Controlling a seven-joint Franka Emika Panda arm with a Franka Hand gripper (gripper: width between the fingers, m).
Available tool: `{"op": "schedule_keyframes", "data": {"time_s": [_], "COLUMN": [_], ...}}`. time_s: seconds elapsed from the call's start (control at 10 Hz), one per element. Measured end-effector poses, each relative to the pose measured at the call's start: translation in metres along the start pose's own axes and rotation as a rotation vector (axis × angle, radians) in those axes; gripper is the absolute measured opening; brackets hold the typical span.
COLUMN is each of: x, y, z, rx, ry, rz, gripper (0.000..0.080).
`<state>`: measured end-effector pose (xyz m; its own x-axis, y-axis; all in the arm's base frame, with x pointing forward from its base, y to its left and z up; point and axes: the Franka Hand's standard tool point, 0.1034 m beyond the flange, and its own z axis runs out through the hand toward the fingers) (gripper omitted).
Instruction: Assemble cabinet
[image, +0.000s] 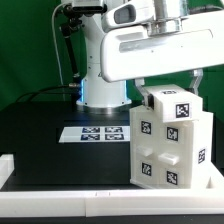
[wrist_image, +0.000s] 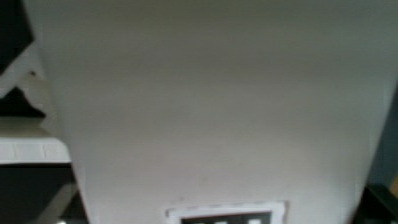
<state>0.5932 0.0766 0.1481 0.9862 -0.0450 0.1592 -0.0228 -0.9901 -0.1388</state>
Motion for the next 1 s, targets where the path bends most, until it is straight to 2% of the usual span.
{"op": "schedule_keyframes", "data": {"time_s": [0.7, 1.0], "x": [0.001, -0.005], "y": [0.0012, -0.0047], "z": [-0.001, -0.0009], "rx": [0.0, 0.032], "ry": [0.009, 0.042], "rz": [0.465, 0.845], "gripper": [0.0556, 0.0556]}}
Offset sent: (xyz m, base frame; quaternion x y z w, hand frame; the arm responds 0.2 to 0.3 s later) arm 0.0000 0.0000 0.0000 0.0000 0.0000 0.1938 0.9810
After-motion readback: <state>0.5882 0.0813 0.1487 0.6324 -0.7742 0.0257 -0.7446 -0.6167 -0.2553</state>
